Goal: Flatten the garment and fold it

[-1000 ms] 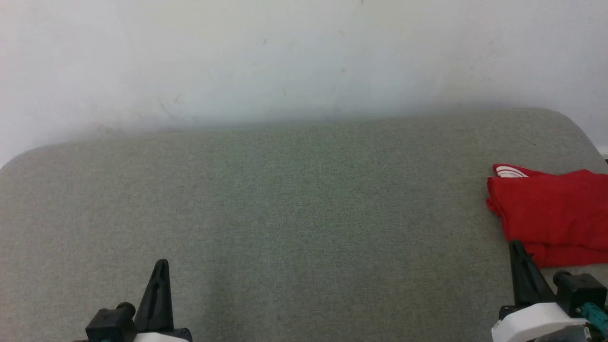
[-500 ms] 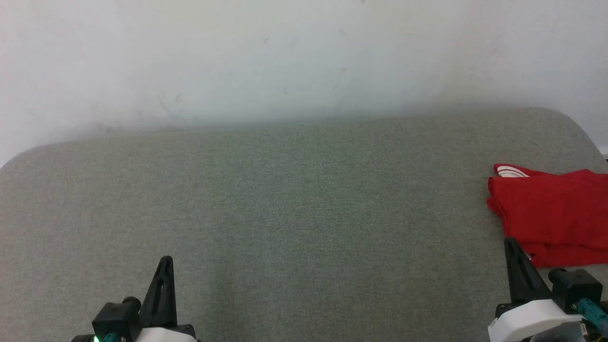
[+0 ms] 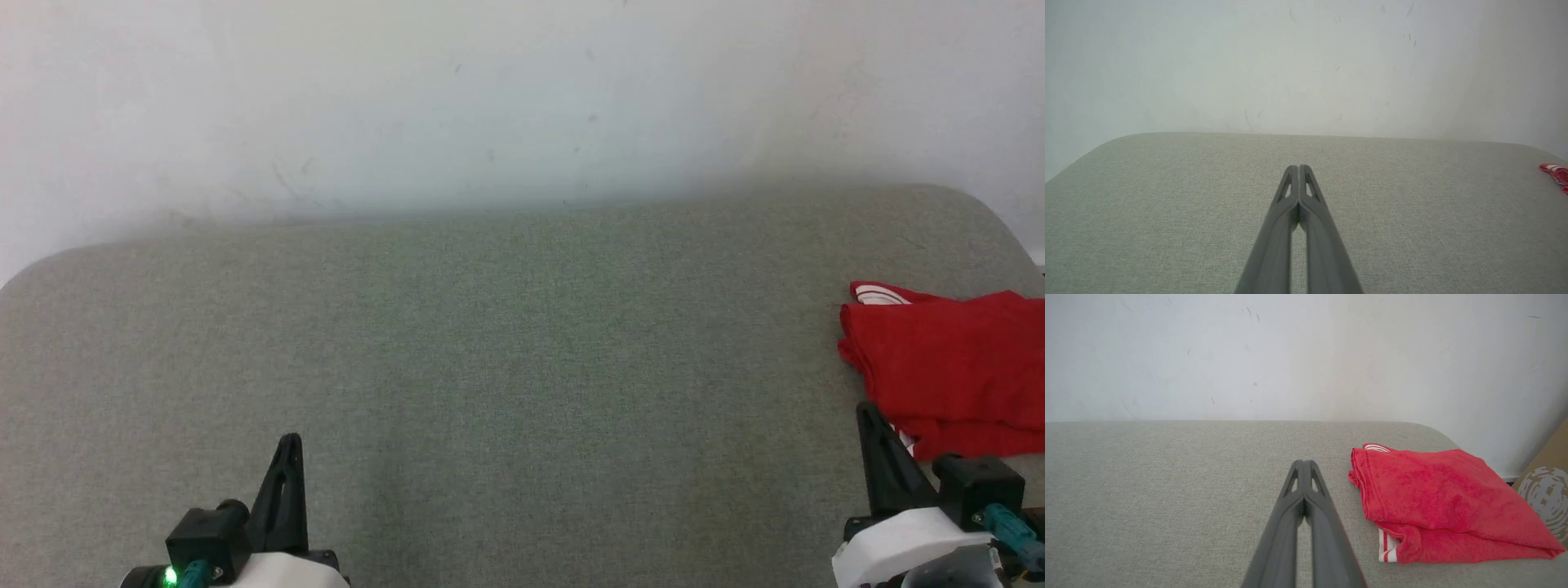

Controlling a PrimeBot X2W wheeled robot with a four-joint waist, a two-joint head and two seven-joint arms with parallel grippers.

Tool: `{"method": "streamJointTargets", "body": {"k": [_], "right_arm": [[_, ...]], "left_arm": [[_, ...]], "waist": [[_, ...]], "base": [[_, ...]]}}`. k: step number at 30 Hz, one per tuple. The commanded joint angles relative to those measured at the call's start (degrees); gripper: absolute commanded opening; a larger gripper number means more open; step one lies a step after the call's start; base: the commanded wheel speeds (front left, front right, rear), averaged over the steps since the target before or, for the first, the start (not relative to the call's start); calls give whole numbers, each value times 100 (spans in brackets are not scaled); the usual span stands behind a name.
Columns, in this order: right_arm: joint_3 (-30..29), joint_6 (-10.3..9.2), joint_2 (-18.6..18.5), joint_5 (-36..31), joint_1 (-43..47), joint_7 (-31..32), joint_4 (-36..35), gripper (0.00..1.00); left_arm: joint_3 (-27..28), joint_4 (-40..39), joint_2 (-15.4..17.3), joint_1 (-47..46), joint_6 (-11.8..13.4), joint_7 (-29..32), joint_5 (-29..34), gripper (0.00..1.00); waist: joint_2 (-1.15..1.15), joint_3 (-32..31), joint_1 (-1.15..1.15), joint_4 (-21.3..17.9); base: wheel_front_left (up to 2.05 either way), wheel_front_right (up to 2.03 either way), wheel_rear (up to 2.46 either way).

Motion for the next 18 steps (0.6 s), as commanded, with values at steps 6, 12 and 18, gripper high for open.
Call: {"method": "streamJointTargets", "body": {"k": [6, 12, 18], "right_arm": [[54, -4, 9, -50, -106, 86, -84, 0], [94, -4, 10, -65, -124, 153, -139, 0], [135, -5, 12, -80, -141, 221, -194, 0]], "left_arm": [[22, -33, -38, -166, -45, 106, 126, 0], [25, -41, -57, -211, -52, 176, 186, 0], [29, -50, -75, -256, -60, 246, 247, 0]], "waist": [[0, 5, 0, 4], [0, 10, 0, 8], [0, 15, 0, 12]], "base": [[0, 0, 0], [0, 0, 0], [0, 0, 0]]}}
